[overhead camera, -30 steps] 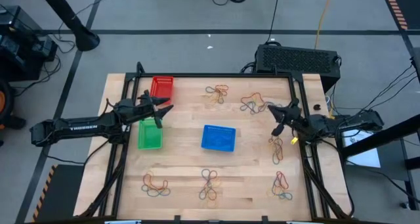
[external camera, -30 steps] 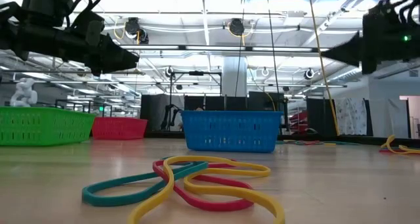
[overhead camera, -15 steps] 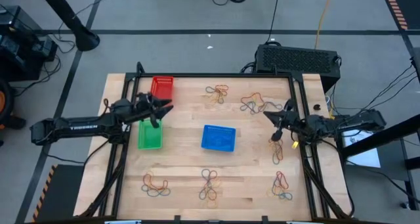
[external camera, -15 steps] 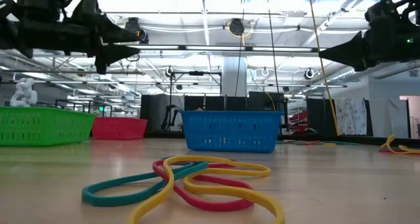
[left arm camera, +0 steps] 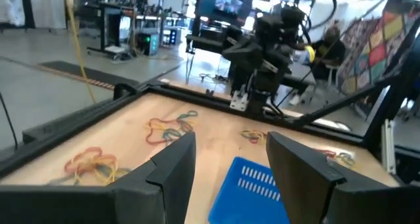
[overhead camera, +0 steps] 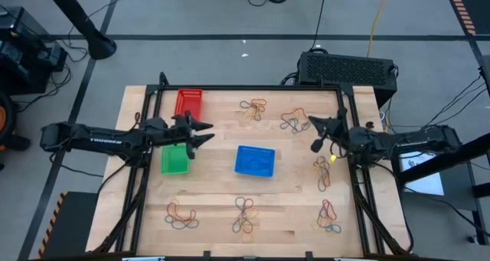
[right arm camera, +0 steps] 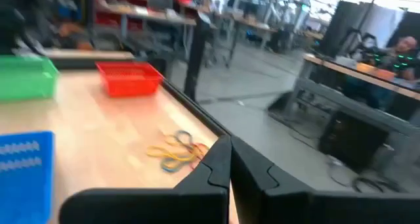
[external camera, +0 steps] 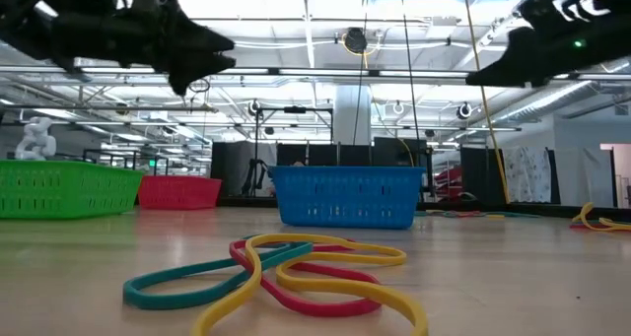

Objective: Sort rubber bands into baskets
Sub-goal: Put the yellow rubber band into the red bin

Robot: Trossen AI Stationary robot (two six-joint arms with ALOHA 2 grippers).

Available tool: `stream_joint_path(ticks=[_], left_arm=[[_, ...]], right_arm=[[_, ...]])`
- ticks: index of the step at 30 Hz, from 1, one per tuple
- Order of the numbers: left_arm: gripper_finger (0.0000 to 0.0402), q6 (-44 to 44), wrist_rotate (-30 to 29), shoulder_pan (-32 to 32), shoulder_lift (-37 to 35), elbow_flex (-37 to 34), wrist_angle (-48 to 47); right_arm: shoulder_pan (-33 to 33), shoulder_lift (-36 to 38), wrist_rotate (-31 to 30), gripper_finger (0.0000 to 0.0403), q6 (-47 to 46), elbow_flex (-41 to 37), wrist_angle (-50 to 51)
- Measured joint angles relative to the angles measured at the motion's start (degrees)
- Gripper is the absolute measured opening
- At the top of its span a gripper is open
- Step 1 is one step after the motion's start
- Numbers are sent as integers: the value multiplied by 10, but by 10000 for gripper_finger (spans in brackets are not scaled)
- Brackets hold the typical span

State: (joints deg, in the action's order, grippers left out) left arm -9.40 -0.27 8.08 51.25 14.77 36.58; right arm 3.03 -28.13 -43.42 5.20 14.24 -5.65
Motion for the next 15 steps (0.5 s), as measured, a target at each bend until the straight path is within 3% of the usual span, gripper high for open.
stream_joint_path(ticks=[8,15], left_arm=[[194,43,0,-4,78,63,-8],[194,54,0,-4,86,95,-30]], right_arm=[[-69,-117,14,0,9,149,212],[-103,-212,266,0,-99,299,478]])
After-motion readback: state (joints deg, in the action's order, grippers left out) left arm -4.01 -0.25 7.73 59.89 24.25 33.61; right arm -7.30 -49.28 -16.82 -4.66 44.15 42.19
